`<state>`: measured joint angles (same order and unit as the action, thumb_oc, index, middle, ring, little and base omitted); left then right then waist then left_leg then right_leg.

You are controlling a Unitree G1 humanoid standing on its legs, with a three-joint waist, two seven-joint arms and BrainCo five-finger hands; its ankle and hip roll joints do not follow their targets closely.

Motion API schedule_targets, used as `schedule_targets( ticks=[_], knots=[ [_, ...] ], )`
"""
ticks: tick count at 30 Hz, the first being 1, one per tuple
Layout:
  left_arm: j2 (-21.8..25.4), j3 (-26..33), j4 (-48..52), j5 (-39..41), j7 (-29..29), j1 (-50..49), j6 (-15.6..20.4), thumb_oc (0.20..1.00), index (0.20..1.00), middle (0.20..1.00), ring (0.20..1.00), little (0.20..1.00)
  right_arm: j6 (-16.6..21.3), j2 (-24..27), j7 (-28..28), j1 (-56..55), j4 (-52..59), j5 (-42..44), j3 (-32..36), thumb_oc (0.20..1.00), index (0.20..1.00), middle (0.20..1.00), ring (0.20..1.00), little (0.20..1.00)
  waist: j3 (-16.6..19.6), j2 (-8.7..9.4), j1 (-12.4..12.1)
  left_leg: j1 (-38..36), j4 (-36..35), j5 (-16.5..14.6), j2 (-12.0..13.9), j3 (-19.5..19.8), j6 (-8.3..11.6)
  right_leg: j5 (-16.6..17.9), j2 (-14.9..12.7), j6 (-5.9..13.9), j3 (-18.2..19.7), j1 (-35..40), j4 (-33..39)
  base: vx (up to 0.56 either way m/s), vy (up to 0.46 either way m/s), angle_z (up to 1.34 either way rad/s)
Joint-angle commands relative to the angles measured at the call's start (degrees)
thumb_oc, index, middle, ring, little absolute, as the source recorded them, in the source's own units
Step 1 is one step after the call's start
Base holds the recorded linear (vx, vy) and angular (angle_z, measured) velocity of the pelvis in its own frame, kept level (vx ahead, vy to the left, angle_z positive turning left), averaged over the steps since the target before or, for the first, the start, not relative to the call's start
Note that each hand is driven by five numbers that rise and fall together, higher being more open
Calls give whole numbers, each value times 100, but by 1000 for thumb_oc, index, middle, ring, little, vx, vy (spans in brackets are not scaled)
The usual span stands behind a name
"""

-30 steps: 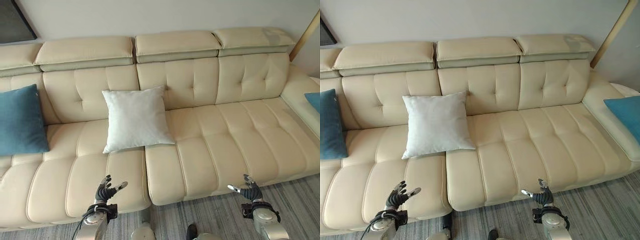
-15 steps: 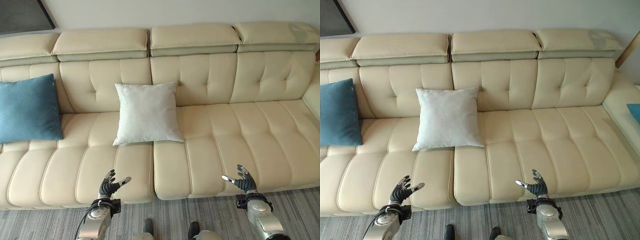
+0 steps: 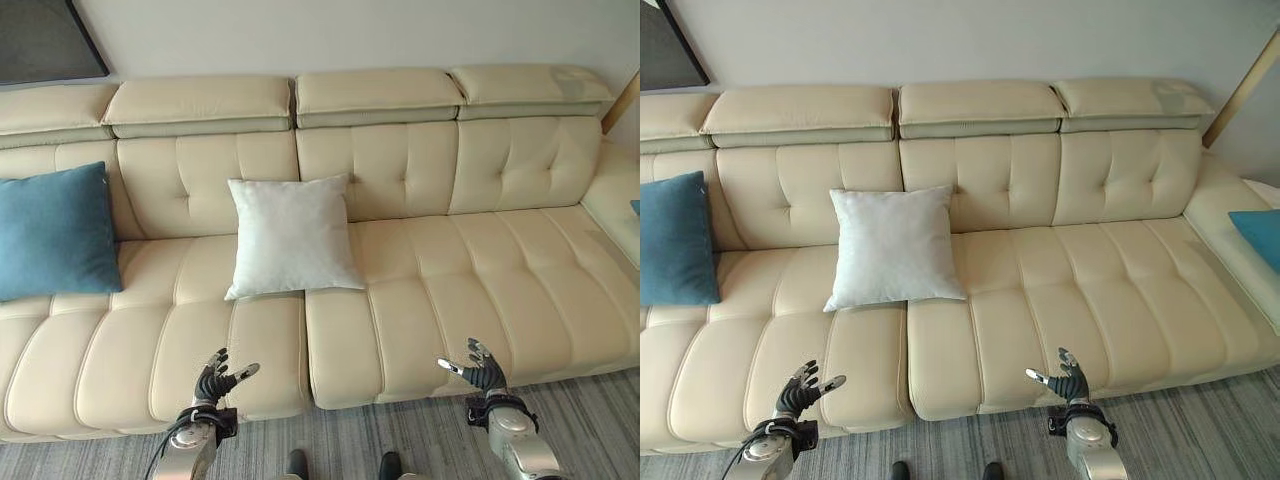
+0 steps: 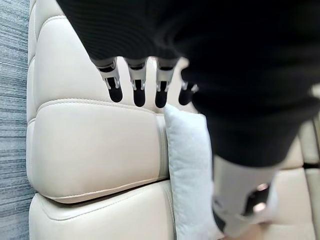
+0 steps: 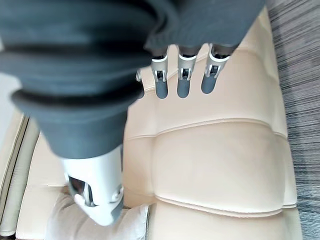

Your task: Pick up all the scattered cushions and arrange them neatly on the sofa.

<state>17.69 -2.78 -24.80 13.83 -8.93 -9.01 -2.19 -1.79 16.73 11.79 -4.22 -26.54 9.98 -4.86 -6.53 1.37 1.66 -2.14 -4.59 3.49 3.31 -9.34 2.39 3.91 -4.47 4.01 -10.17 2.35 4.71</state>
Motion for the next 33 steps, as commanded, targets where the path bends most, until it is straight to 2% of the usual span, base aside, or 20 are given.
schedule_targets(
  ticks=[1,5,8,9,11,12,13,14,15,16,18,19,24,26,29,30,32,33],
  knots=[
    [145,-81,159,-321,52,122,114,1000,1000,1000,1000,1000,98,52,18,143,140,-132,111,1000,1000,1000,1000,1000,22,71,109,2,-39,-501,-138,39,-103,-550,-65,283,230,-234,-299,-45,88,-27],
    [187,-95,141,-359,19,232,101,1000,1000,1000,1000,1000,57,30,66,101,229,-162,185,1000,1000,1000,1000,1000,-65,66,231,45,-23,-547,-195,-173,-183,-462,-150,386,367,-507,-484,-90,96,-32],
    [219,-73,147,-392,-21,346,110,1000,1000,1000,1000,1000,37,-15,98,124,321,-245,221,1000,1000,1000,1000,1000,-201,37,297,84,3,-593,-177,-487,-247,-450,-276,468,321,-883,-982,-118,80,-61],
    [239,-58,158,-411,-31,398,126,1000,1000,1000,1000,1000,49,-32,110,149,324,-245,218,1000,1000,1000,1000,1000,-239,28,279,75,6,-622,-152,-656,-251,-460,-387,484,162,-973,-1142,-88,53,-75],
    [265,-41,198,-476,-6,436,123,1000,1000,1000,1000,1000,50,-43,109,177,366,-290,229,1000,1000,1000,1000,1000,-272,18,276,6,31,-670,-103,-969,-236,-464,-646,449,-441,-999,-1359,-46,33,-103],
    [265,-41,198,-477,-6,436,123,1000,1000,1000,1000,1000,49,-43,109,177,367,-290,230,1000,1000,1000,1000,1000,-275,19,277,4,31,-670,-104,-967,-237,-466,-648,450,-442,-998,-1363,66,11,-139],
    [264,-43,222,-500,53,420,94,1000,1000,1000,1000,1000,25,-10,113,139,401,-304,270,1000,1000,1000,1000,1000,-232,9,314,-121,26,-772,-67,-1163,-190,-557,-726,491,-780,-929,-1363,120,-76,-102],
    [254,-85,205,-573,132,386,37,1000,1000,1000,1000,1000,4,52,132,116,403,-312,308,1000,1000,1000,1000,1000,-218,31,336,-160,95,-786,4,-1496,-149,-433,-774,491,-1215,-916,-1128,120,-76,-90],
    [253,-86,201,-573,132,389,39,1000,1000,1000,1000,1000,1,52,132,113,407,-312,310,1000,1000,1000,1000,1000,-217,29,328,-159,98,-788,7,-1503,-148,-424,-768,490,-1211,-914,-1116,75,-158,-131],
    [252,-99,248,-597,180,378,25,1000,1000,1000,1000,1000,-2,81,145,99,429,-331,334,1000,1000,1000,1000,1000,-246,29,330,-220,162,-850,54,-1734,-115,-273,-836,500,-1616,-995,-1048,59,-103,-175],
    [251,-101,309,-598,211,403,33,1000,1000,1000,1000,1000,-2,109,152,97,420,-369,344,1000,1000,1000,1000,1000,-266,37,327,-312,249,-935,85,-1956,-87,-156,-971,504,-2189,-1037,-1059,89,-135,-117],
    [256,-135,335,-615,242,435,27,1000,1000,1000,1000,1000,-17,126,133,60,407,-379,353,1000,1000,1000,1000,1000,-255,52,359,-353,296,-983,94,-2013,-72,-176,-991,488,-2298,-1023,-1024,139,-179,-50],
    [207,-209,307,-604,245,544,72,1000,1000,1000,1000,1000,7,207,121,31,366,-342,323,1000,1000,1000,1000,1000,-226,4,508,-399,704,-1138,256,-2111,58,-304,-840,392,-2067,-929,-848,164,-176,-38],
    [197,-237,347,-569,264,542,98,1000,1000,1000,1000,1000,62,269,96,19,402,-290,289,1000,1000,1000,1000,1000,-206,-14,581,-343,1496,-1252,619,-2225,201,-514,-645,223,-1816,-776,-770,246,-274,-44],
    [174,-280,459,-429,231,545,149,1000,1000,1000,1000,1000,78,421,74,164,484,-331,140,1000,1000,1000,1000,1000,-281,-61,490,-17,2735,-921,1053,-1899,392,-758,-276,-56,-1530,-503,-606,206,-202,-67],
    [149,-278,481,-351,178,532,186,1000,1000,1000,1000,1000,81,457,77,235,479,-360,94,1000,1000,1000,1000,1000,-288,-88,429,76,2894,-760,1008,-1589,397,-818,-189,-114,-1424,-451,-586,202,-95,-96],
    [78,-308,491,-241,113,485,228,1000,1000,1000,1000,1000,94,497,72,288,515,-367,62,1000,1000,1000,1000,1000,-311,-95,322,397,3001,-872,740,-887,282,-930,-75,-173,-1092,-369,-539,177,-28,-85],
    [32,-316,476,-233,89,470,230,1000,1000,1000,1000,1000,116,488,54,294,561,-365,61,1000,1000,1000,1000,1000,-334,-20,254,641,2887,-909,506,-577,139,-857,-124,-169,-921,-395,-518,133,8,-94]
  ],
)
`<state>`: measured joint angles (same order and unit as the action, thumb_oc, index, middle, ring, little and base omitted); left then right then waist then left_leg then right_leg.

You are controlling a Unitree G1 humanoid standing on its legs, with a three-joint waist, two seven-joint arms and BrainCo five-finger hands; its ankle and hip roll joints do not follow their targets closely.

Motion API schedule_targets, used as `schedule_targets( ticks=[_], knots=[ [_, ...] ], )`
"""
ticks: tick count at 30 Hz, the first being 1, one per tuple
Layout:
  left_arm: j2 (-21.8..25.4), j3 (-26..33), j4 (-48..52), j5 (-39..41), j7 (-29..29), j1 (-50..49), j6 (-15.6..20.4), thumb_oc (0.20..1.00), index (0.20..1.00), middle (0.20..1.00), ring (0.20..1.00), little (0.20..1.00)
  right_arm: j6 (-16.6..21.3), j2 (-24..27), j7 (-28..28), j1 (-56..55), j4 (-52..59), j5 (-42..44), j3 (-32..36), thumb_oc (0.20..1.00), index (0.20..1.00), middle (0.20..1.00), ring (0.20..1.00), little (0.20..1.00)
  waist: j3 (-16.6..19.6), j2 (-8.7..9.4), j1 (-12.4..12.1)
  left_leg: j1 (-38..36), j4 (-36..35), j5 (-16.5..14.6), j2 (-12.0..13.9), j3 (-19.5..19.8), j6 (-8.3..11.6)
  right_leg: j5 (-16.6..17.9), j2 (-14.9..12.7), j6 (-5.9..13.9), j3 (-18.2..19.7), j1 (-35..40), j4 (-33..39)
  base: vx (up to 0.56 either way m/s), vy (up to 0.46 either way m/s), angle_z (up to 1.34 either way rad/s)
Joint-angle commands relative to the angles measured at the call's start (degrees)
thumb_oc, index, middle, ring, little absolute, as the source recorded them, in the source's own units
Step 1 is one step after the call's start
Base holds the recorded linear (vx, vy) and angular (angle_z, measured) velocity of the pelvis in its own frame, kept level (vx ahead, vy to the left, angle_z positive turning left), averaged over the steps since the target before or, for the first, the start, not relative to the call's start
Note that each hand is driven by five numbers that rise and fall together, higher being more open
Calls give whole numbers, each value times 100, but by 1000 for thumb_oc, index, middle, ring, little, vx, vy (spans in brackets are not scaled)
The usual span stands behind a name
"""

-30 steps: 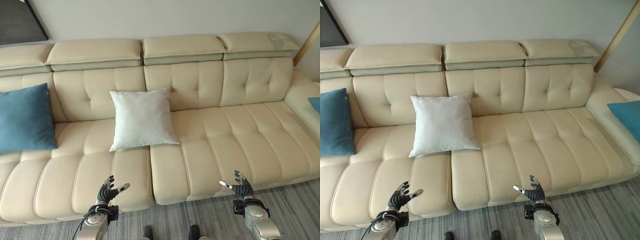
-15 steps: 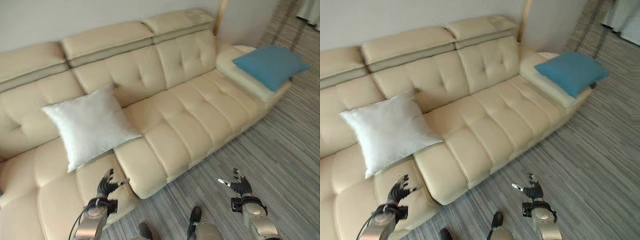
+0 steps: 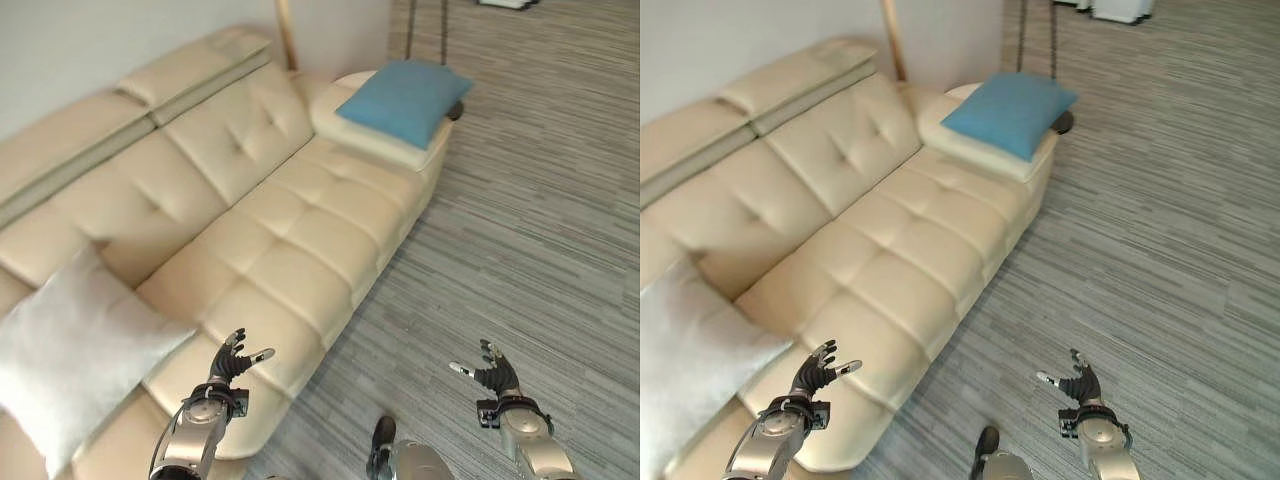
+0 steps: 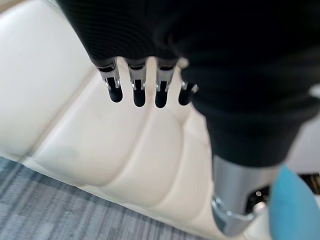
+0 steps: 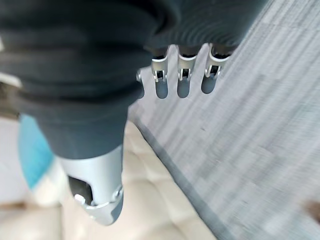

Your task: Pick up all the scattered cushions and arrange them neatly on the sofa.

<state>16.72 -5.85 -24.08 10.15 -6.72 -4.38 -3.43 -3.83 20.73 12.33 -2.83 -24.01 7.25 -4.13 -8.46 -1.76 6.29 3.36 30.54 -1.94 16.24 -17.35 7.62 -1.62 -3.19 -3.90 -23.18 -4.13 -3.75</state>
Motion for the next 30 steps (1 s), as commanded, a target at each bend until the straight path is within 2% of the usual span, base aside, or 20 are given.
schedule_targets(
  ticks=[1,3,5,6,7,8,10,14,15,19,21,22,23,25,26,27,28,29,30],
  knots=[
    [102,-22,393,131,-129,-13,346,1000,1000,1000,1000,1000,319,85,-10,147,328,-87,-9,1000,1000,1000,1000,1000,-141,310,-265,204,-805,-450,-918,504,-434,-311,-252,651,538,278,348,130,18,-97],
    [46,-34,379,112,-134,-38,335,1000,1000,1000,1000,1000,336,60,-2,143,307,-64,-24,1000,1000,1000,1000,1000,-171,331,-387,426,-1209,-539,-1224,1059,-479,-334,-201,670,829,348,378,179,17,-96],
    [-26,-45,371,159,-168,-71,346,1000,1000,1000,1000,1000,363,47,37,192,255,-69,-64,1000,1000,1000,1000,1000,-195,281,-522,608,-1912,-170,-1579,1672,-442,-332,-62,685,1095,415,450,187,25,-68],
    [-36,-64,310,192,-235,-55,354,1000,1000,1000,1000,1000,372,34,89,245,196,-57,-120,1000,1000,1000,1000,1000,-222,212,-625,867,-2289,241,-1790,2051,-416,-318,59,687,1286,470,510,174,28,-67],
    [-35,-74,281,205,-253,-35,363,1000,1000,1000,1000,1000,369,23,110,268,175,-53,-138,1000,1000,1000,1000,1000,-255,178,-686,1001,-2457,428,-1876,2176,-411,-335,115,680,1403,503,517,119,23,-73],
    [-34,-76,276,205,-254,-32,365,1000,1000,1000,1000,1000,370,22,110,269,173,-52,-137,1000,1000,1000,1000,1000,-257,185,-697,987,-2479,437,-1877,2165,-411,-340,110,680,1415,502,514,68,9,-78],
    [-27,-74,238,215,-281,-17,380,1000,1000,1000,1000,1000,376,7,150,312,138,-32,-177,1000,1000,1000,1000,1000,-319,88,-796,1188,-2634,650,-2011,2278,-376,-428,247,664,1733,574,484,133,89,-95],
    [-31,-101,182,180,-260,-74,388,1000,1000,1000,1000,1000,362,-6,102,287,123,-98,-176,1000,1000,1000,1000,1000,-210,-35,-782,740,-3109,655,-1915,2252,-505,-567,283,686,1930,639,380,170,136,-65],
    [28,-141,118,158,-238,-45,370,1000,1000,1000,1000,1000,344,-38,99,296,80,-87,-144,1000,1000,1000,1000,1000,-98,-5,-716,599,-3187,640,-1922,2211,-547,-632,203,711,1953,676,334,220,162,-59],
    [117,-115,130,174,-233,-66,357,1000,1000,1000,1000,1000,344,-94,55,279,51,-79,-128,1000,1000,1000,1000,1000,-54,85,-705,443,-3159,489,-1930,2028,-679,-710,106,790,2093,664,151,173,115,-9],
    [168,-68,187,193,-211,-100,347,1000,1000,1000,1000,1000,292,-144,-1,290,-43,-192,-172,1000,1000,1000,1000,1000,-61,142,-749,367,-3087,330,-1937,1852,-807,-755,27,890,2085,545,-241,108,106,-26],
    [171,-67,187,193,-211,-100,347,1000,1000,1000,1000,1000,291,-147,-1,291,-43,-193,-172,1000,1000,1000,1000,1000,-61,148,-768,367,-3082,323,-1937,1832,-810,-771,23,893,2106,527,-270,96,88,-70],
    [195,-54,181,174,-209,-85,327,1000,1000,1000,1000,1000,277,-193,-32,322,-77,-230,-178,1000,1000,1000,1000,1000,-90,172,-784,327,-3041,242,-1916,1724,-860,-780,-35,979,2069,372,-647,131,76,-74],
    [249,5,181,98,-185,-107,299,1000,1000,1000,1000,1000,256,-288,-112,258,-43,-270,-166,1000,1000,1000,1000,1000,-127,169,-773,124,-3067,126,-1849,1543,-935,-675,-136,1223,1915,-29,-1485,158,79,-47],
    [250,5,180,97,-185,-107,300,1000,1000,1000,1000,1000,254,-289,-113,255,-40,-271,-165,1000,1000,1000,1000,1000,-125,176,-781,124,-3070,126,-1855,1534,-937,-690,-142,1226,1926,-48,-1516,218,48,-49],
    [248,23,228,95,-148,-98,293,1000,1000,1000,1000,1000,242,-319,-151,231,-54,-275,-127,1000,1000,1000,1000,1000,-188,159,-720,-125,-3150,-25,-1835,1440,-983,-434,-284,1247,1730,-484,-1697,167,23,-58],
    [247,23,227,95,-148,-96,293,1000,1000,1000,1000,1000,242,-318,-152,232,-55,-274,-127,1000,1000,1000,1000,1000,-194,156,-716,-134,-3152,-30,-1833,1444,-982,-441,-283,1247,1726,-476,-1699,352,-13,-29],
    [237,-25,259,146,-155,-14,303,1000,1000,1000,1000,1000,250,-308,-115,290,-46,-223,-105,1000,1000,1000,1000,1000,-270,154,-636,-247,-3159,-140,-1868,1457,-968,-226,-299,1171,1601,-794,-1186,196,-38,-2],
    [235,-27,253,148,-156,-7,305,1000,1000,1000,1000,1000,250,-305,-114,293,-48,-222,-103,1000,1000,1000,1000,1000,-278,140,-628,-260,-3158,-158,-1855,1470,-964,-228,-288,1170,1585,-766,-1165,286,-80,5]
  ],
)
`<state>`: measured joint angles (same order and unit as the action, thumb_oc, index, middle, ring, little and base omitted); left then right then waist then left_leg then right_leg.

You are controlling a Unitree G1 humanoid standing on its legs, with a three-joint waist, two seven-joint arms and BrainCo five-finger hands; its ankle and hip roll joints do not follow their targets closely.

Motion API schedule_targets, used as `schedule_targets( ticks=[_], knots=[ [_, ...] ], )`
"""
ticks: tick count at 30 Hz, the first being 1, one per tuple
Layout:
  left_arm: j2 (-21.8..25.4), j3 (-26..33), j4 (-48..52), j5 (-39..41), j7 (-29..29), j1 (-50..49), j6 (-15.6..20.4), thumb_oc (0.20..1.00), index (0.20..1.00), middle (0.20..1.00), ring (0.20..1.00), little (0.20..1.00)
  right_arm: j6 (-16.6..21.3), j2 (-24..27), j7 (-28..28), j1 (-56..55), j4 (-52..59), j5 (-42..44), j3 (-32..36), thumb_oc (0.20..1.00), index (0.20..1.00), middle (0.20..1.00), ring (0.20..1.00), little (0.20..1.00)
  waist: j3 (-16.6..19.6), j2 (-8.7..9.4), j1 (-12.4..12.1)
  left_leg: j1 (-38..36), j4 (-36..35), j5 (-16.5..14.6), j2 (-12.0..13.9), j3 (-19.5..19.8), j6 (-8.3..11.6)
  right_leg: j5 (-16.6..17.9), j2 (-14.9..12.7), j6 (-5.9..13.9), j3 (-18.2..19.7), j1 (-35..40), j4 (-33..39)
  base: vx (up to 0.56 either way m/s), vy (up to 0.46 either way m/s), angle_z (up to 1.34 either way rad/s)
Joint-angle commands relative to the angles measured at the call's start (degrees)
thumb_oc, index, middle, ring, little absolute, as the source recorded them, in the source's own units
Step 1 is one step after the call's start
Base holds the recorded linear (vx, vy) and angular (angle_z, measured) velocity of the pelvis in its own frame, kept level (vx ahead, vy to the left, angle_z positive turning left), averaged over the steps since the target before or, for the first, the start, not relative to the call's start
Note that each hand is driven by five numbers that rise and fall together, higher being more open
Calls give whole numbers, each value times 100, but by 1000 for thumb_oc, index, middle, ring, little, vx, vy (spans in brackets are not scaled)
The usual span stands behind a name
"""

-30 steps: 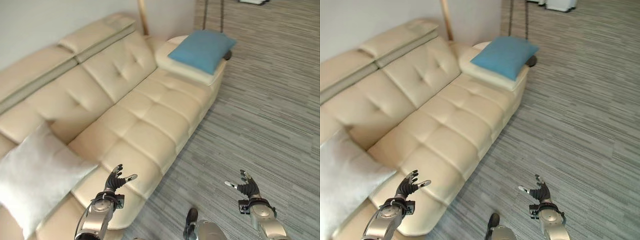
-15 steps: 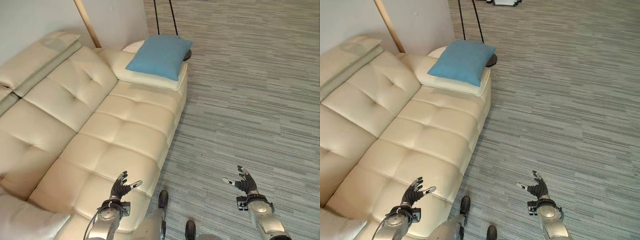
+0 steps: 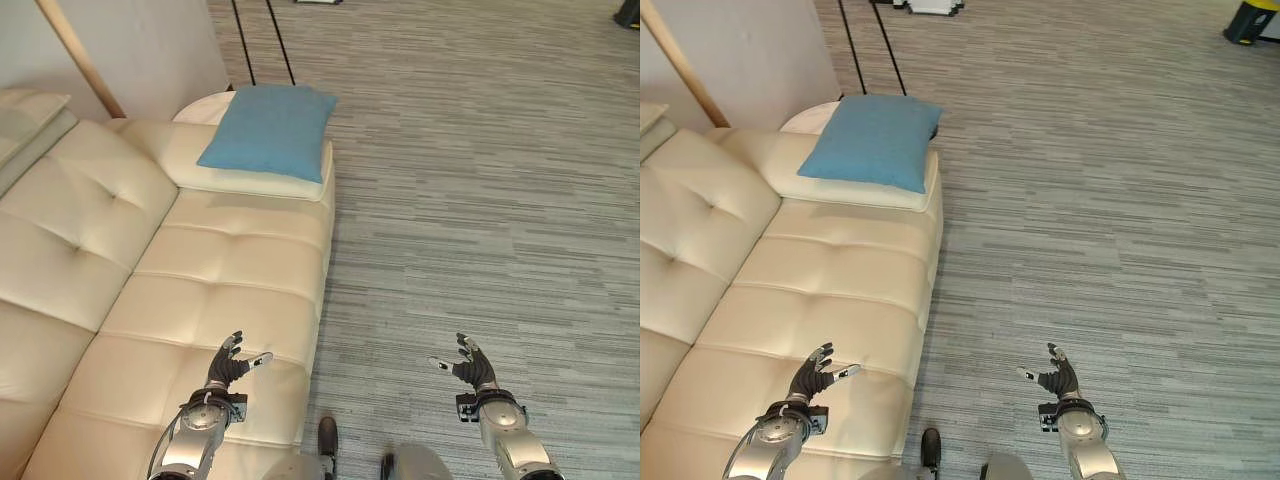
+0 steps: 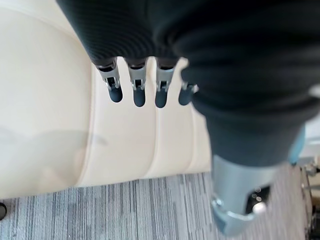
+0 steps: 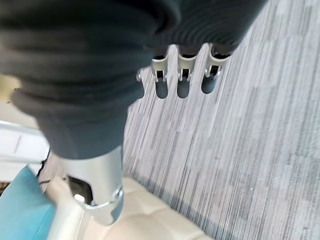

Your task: Pick up all the scattered cushions and arrange them neatly on the sofa.

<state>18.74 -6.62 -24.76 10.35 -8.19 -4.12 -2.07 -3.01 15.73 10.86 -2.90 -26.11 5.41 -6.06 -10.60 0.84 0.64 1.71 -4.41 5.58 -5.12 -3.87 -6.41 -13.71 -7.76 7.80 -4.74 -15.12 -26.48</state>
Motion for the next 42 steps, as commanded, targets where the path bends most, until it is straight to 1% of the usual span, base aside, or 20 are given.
schedule_targets(
  ticks=[1,4,7,10,11,13,14,16,19,20,21,22,25,28,29,31,34,37,40,42],
  knots=[
    [43,34,333,147,-23,-3,176,1000,1000,1000,1000,1000,168,210,41,298,196,-15,87,1000,1000,1000,1000,1000,-101,-90,-26,-160,350,-982,259,136,455,1143,170,-9,-319,253,1535,181,-87,-2],
    [29,58,346,115,-27,41,204,1000,1000,1000,1000,1000,150,198,86,304,213,-53,76,1000,1000,1000,1000,1000,-163,-34,61,-366,362,-1176,275,148,539,1501,57,93,-682,79,2444,281,-151,1],
    [-26,34,273,56,-1,111,224,1000,1000,1000,1000,1000,122,223,88,293,196,-163,48,1000,1000,1000,1000,1000,-73,47,96,-627,330,-1431,261,171,600,1704,4,139,-806,150,2809,364,-168,14],
    [-139,-79,213,168,-81,171,236,1000,1000,1000,1000,1000,199,221,110,215,224,-36,65,1000,1000,1000,1000,1000,88,17,174,-802,579,-1676,496,196,735,1714,62,-28,-793,293,2521,432,-233,34],
    [-176,-129,192,240,-88,228,234,1000,1000,1000,1000,1000,256,254,123,205,219,67,65,1000,1000,1000,1000,1000,133,-36,183,-732,1054,-1688,621,181,857,1562,169,-143,-801,457,2493,381,-263,46],
    [-182,-161,181,276,-82,249,215,1000,1000,1000,1000,1000,268,285,117,172,268,153,68,1000,1000,1000,1000,1000,125,-40,171,-465,1887,-1426,677,194,965,1417,269,-282,-777,654,2515,331,-236,27],
    [-187,-186,147,318,-87,306,214,1000,1000,1000,1000,1000,285,330,110,139,300,196,76,1000,1000,1000,1000,1000,95,20,148,-91,2638,-1039,663,281,1008,1284,321,-422,-735,830,2570,352,-234,-4],
    [-161,-223,154,328,-84,355,194,1000,1000,1000,1000,1000,259,363,112,114,304,215,92,1000,1000,1000,1000,1000,25,74,116,315,3132,-936,672,319,948,1108,338,-525,-675,985,2568,243,-139,-9],
    [-153,-222,159,303,-56,375,156,1000,1000,1000,1000,1000,246,398,124,119,286,251,112,1000,1000,1000,1000,1000,-23,160,14,763,2697,-1315,554,249,789,968,284,-463,-599,1236,2645,242,-20,-7],
    [-150,-246,172,267,-46,359,151,1000,1000,1000,1000,1000,264,426,124,121,277,235,102,1000,1000,1000,1000,1000,-14,152,-9,890,2398,-1264,499,260,780,931,280,-428,-584,1315,2680,396,81,8],
    [-140,-283,164,188,-24,356,132,1000,1000,1000,1000,1000,272,487,140,142,235,193,63,1000,1000,1000,1000,1000,-18,25,-84,1072,1411,-679,550,226,860,815,390,-410,-555,1499,2721,483,132,-2],
    [-94,-329,137,78,-23,463,135,1000,1000,1000,1000,1000,239,514,212,152,241,158,67,1000,1000,1000,1000,1000,-60,-25,-136,1312,785,-274,709,-126,935,675,453,-428,-620,1776,2794,457,135,-8],
    [-33,-299,159,-3,-26,478,151,1000,1000,1000,1000,1000,209,454,221,66,212,74,78,1000,1000,1000,1000,1000,10,-31,-159,1213,350,-55,817,-416,945,562,528,-358,-622,1975,2791,427,144,-28],
    [40,-207,117,7,55,194,105,1000,1000,1000,1000,1000,145,204,69,57,-10,-2,62,1000,1000,1000,1000,1000,282,235,-200,910,619,-452,591,-524,616,441,147,-70,-431,1974,2072,624,298,-34],
    [94,-144,129,8,71,107,71,1000,1000,1000,1000,1000,103,153,7,47,-44,-40,50,1000,1000,1000,1000,1000,224,257,-202,735,643,-626,522,-562,481,608,28,102,-383,1646,1288,380,257,-27],
    [142,-98,116,-5,75,44,59,1000,1000,1000,1000,1000,76,138,-12,24,-41,-88,51,1000,1000,1000,1000,1000,178,245,-176,565,603,-736,475,-587,374,903,-63,248,-355,1345,622,230,149,-51],
    [161,-42,93,-11,68,9,59,1000,1000,1000,1000,1000,72,70,-48,-29,-52,-85,78,1000,1000,1000,1000,1000,124,123,-115,252,448,-833,489,-504,324,1132,-61,147,-337,764,67,209,80,51],
    [171,-11,152,41,79,38,86,1000,1000,1000,1000,1000,86,107,-37,49,-57,-23,99,1000,1000,1000,1000,1000,34,42,-51,25,366,-930,476,-413,374,1011,-60,10,-514,507,766,267,-8,49],
    [170,-6,162,57,60,83,96,1000,1000,1000,1000,1000,79,133,-10,95,-40,10,91,1000,1000,1000,1000,1000,-44,57,26,-203,325,-1046,414,-304,427,1209,22,13,-517,354,1659,266,-84,32],
    [150,36,117,38,7,199,140,1000,1000,1000,1000,1000,78,106,21,109,-63,31,106,1000,1000,1000,1000,1000,-120,109,143,-451,336,-1209,377,-123,522,1601,87,171,-367,40,2568,353,-149,53]
  ],
)
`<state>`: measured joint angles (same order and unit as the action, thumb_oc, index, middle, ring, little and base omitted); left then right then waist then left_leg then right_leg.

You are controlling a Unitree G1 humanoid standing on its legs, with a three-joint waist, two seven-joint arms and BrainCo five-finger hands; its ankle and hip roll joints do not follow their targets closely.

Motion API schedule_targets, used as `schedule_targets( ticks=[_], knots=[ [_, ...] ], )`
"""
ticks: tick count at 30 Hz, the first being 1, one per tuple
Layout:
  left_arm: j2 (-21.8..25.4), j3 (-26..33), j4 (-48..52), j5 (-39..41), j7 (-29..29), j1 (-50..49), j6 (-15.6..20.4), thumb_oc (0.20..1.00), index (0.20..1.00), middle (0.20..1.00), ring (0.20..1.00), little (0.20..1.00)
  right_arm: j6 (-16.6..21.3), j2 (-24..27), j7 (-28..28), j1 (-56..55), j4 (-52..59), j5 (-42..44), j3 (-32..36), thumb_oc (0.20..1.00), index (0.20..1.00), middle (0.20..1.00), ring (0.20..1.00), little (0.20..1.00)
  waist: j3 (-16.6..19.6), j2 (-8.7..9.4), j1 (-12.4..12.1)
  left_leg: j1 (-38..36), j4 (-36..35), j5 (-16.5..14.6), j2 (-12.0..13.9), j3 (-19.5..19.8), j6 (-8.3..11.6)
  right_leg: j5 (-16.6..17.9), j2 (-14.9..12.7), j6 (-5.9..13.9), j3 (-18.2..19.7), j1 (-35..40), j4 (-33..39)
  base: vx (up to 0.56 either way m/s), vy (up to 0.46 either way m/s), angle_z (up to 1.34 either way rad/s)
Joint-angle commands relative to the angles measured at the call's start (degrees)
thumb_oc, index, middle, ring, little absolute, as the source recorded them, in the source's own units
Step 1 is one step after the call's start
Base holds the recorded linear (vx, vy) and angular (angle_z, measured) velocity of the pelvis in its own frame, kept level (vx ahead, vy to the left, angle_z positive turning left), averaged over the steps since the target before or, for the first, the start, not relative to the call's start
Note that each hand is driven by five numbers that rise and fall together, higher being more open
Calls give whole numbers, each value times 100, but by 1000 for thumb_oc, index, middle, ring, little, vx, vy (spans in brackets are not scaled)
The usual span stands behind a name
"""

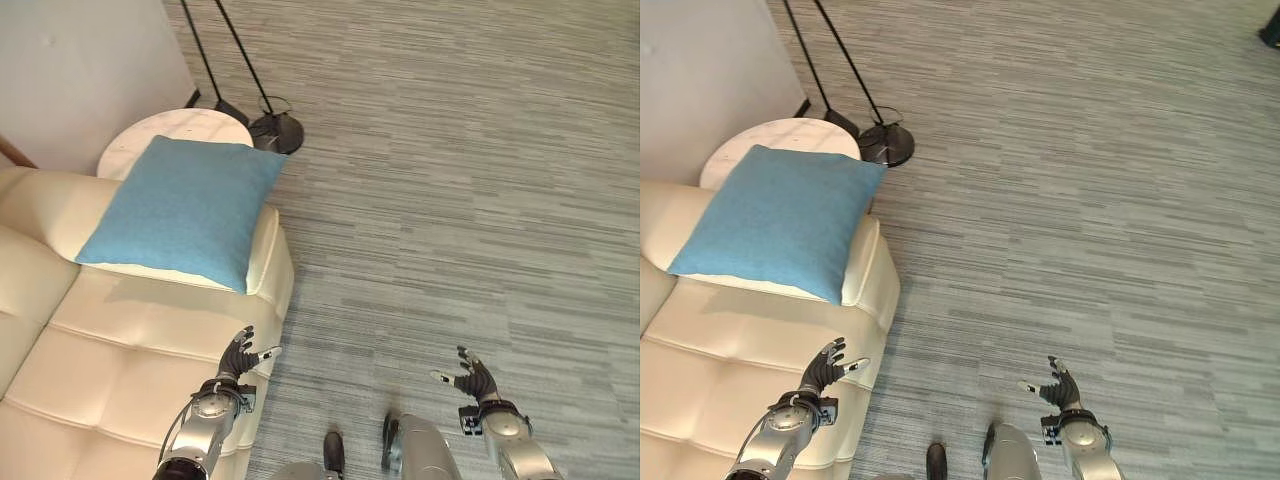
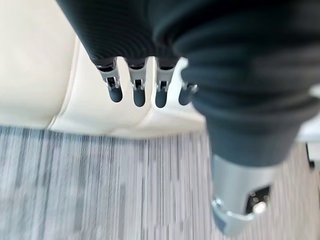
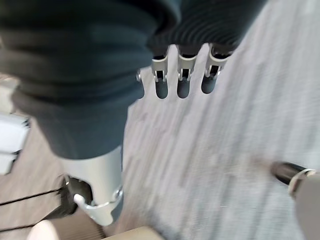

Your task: Pick up all the scattered cushions and arrange them neatly on the sofa.

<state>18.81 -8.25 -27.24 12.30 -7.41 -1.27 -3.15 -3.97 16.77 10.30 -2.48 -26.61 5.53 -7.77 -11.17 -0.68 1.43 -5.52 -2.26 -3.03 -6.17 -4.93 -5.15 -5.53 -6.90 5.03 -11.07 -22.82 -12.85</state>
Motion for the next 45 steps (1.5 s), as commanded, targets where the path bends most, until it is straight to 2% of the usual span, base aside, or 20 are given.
schedule_targets(
  ticks=[1,6,9,11,12,13,14,15,16,19,20,23,25,27,34,37,39,41,43,45],
  knots=[
    [146,205,373,-186,-77,-60,279,1000,1000,1000,1000,1000,169,8,81,58,15,2,275,1000,1000,1000,1000,1000,-81,254,95,197,119,-412,509,38,425,844,24,490,275,764,1349,284,-125,81],
    [83,154,316,-197,-67,-29,334,1000,1000,1000,1000,1000,216,11,52,-20,-2,22,288,1000,1000,1000,1000,1000,46,281,216,-115,184,-693,542,261,476,974,94,426,547,822,1170,284,-127,66],
    [59,133,301,-120,-34,-110,310,1000,1000,1000,1000,1000,251,68,6,-72,-39,108,294,1000,1000,1000,1000,1000,203,248,271,-287,407,-889,742,373,593,855,190,255,519,967,958,350,-204,37],
    [45,104,288,-47,-8,-135,261,1000,1000,1000,1000,1000,295,148,-18,-99,-25,220,288,1000,1000,1000,1000,1000,249,248,247,17,1370,-605,895,429,744,650,344,48,453,1289,996,305,-235,16],
    [45,104,289,-46,-8,-135,260,1000,1000,1000,1000,1000,296,148,-18,-98,-27,221,289,1000,1000,1000,1000,1000,249,243,256,43,1415,-627,901,440,747,650,347,45,442,1289,998,134,-124,18],
    [48,99,291,-50,5,-130,247,1000,1000,1000,1000,1000,292,187,-6,-88,-8,236,292,1000,1000,1000,1000,1000,222,266,224,251,1851,-500,907,467,758,591,368,-20,412,1407,1040,178,-130,8],
    [33,108,270,6,-8,-118,237,1000,1000,1000,1000,1000,278,248,12,-94,34,245,330,1000,1000,1000,1000,1000,183,310,174,572,2480,-223,934,413,773,460,385,-146,357,1604,1111,230,-148,8],
    [34,119,276,15,-24,-115,232,1000,1000,1000,1000,1000,260,269,31,-96,52,253,369,1000,1000,1000,1000,1000,153,333,154,756,2688,-173,966,341,743,391,374,-189,319,1688,1127,276,-118,-9],
    [19,128,248,7,-17,-112,227,1000,1000,1000,1000,1000,247,317,58,-98,40,284,428,1000,1000,1000,1000,1000,115,407,91,1049,2541,-303,975,126,669,279,296,-198,244,1861,1173,159,-40,-5],
    [12,128,218,-36,-8,-138,209,1000,1000,1000,1000,1000,258,357,72,-126,34,302,497,1000,1000,1000,1000,1000,114,442,32,1233,2074,-458,942,-45,622,197,215,-141,133,2000,1220,175,19,10],
    [12,133,233,-48,0,-153,204,1000,1000,1000,1000,1000,259,382,79,-127,6,302,516,1000,1000,1000,1000,1000,115,422,-4,1309,1747,-351,947,-113,647,156,200,-120,68,2068,1238,118,46,22],
    [14,127,241,-117,-11,-171,191,1000,1000,1000,1000,1000,255,371,157,-184,-69,291,536,1000,1000,1000,1000,1000,86,289,-94,1737,831,465,1114,-648,782,-22,279,-94,-204,2403,1368,174,67,48],
    [52,178,252,-148,-43,-193,193,1000,1000,1000,1000,1000,218,351,209,-176,-141,262,497,1000,1000,1000,1000,1000,63,298,-182,1855,615,572,1127,-880,882,-171,276,-61,-280,2624,1390,232,81,71],
    [84,245,267,-155,-28,-285,185,1000,1000,1000,1000,1000,198,315,165,-180,-179,170,432,1000,1000,1000,1000,1000,111,264,-226,1719,435,691,1154,-1026,785,-153,301,-40,-346,2656,1325,195,151,3],
    [168,426,153,-248,1,-555,143,1000,1000,1000,1000,1000,121,106,41,-91,-260,0,297,1000,1000,1000,1000,1000,389,472,-409,1421,371,417,906,-944,541,-219,-12,194,-389,2737,981,211,172,-13],
    [235,505,162,-214,-21,-565,126,1000,1000,1000,1000,1000,80,41,-27,-57,-331,-66,281,1000,1000,1000,1000,1000,390,540,-480,1292,401,203,793,-870,389,-146,-212,370,-413,2518,298,134,151,5],
    [303,512,193,-222,-29,-552,124,1000,1000,1000,1000,1000,79,13,-51,-81,-325,-93,289,1000,1000,1000,1000,1000,349,555,-468,1205,406,109,720,-804,301,64,-328,492,-363,2273,-308,105,134,26],
    [336,490,190,-242,-58,-512,124,1000,1000,1000,1000,1000,76,-34,-53,-107,-331,-76,304,1000,1000,1000,1000,1000,306,525,-410,1086,345,58,696,-641,250,223,-266,457,-129,1969,-731,114,84,48],
    [336,492,197,-238,-72,-487,130,1000,1000,1000,1000,1000,79,-59,-58,-121,-336,-60,315,1000,1000,1000,1000,1000,274,497,-369,1006,306,41,693,-551,248,226,-194,396,-8,1818,-750,111,13,87],
    [342,470,234,-213,-52,-472,148,1000,1000,1000,1000,1000,90,-42,-66,-102,-374,2,319,1000,1000,1000,1000,1000,188,427,-294,861,263,-8,691,-341,257,160,-75,292,178,1632,-264,205,-40,70]
  ],
)
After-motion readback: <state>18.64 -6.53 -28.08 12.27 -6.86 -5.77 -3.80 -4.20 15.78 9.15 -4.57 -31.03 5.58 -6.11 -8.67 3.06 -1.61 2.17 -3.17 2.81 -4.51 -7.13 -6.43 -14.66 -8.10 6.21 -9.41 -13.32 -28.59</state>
